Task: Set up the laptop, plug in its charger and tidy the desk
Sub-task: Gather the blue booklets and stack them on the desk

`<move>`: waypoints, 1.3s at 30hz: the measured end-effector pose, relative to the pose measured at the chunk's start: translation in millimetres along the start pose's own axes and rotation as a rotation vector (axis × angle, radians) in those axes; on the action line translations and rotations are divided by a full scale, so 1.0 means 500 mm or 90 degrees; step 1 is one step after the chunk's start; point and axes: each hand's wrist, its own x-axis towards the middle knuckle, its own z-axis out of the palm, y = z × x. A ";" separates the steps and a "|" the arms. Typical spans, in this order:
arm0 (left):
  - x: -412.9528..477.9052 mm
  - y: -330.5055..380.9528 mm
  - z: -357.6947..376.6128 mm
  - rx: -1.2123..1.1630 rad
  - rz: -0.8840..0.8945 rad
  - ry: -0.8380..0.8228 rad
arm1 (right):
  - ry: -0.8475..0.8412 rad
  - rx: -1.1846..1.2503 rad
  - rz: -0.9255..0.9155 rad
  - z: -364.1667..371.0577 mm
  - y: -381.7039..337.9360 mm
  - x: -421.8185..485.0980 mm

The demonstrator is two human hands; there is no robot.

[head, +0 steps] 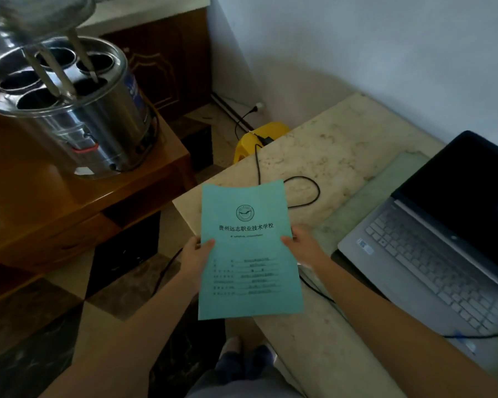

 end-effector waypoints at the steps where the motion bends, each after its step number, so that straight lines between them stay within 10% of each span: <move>1: -0.004 0.016 0.007 -0.010 0.016 -0.013 | 0.029 0.026 0.006 -0.008 -0.005 -0.009; 12: -0.087 0.117 0.192 0.119 0.156 -0.245 | 0.390 0.318 0.077 -0.149 0.031 -0.199; 27: -0.380 -0.143 0.527 0.452 0.153 -0.670 | 0.804 0.417 0.221 -0.226 0.381 -0.695; 39: -0.573 -0.455 0.777 0.689 0.121 -0.749 | 0.689 0.379 0.359 -0.342 0.707 -0.980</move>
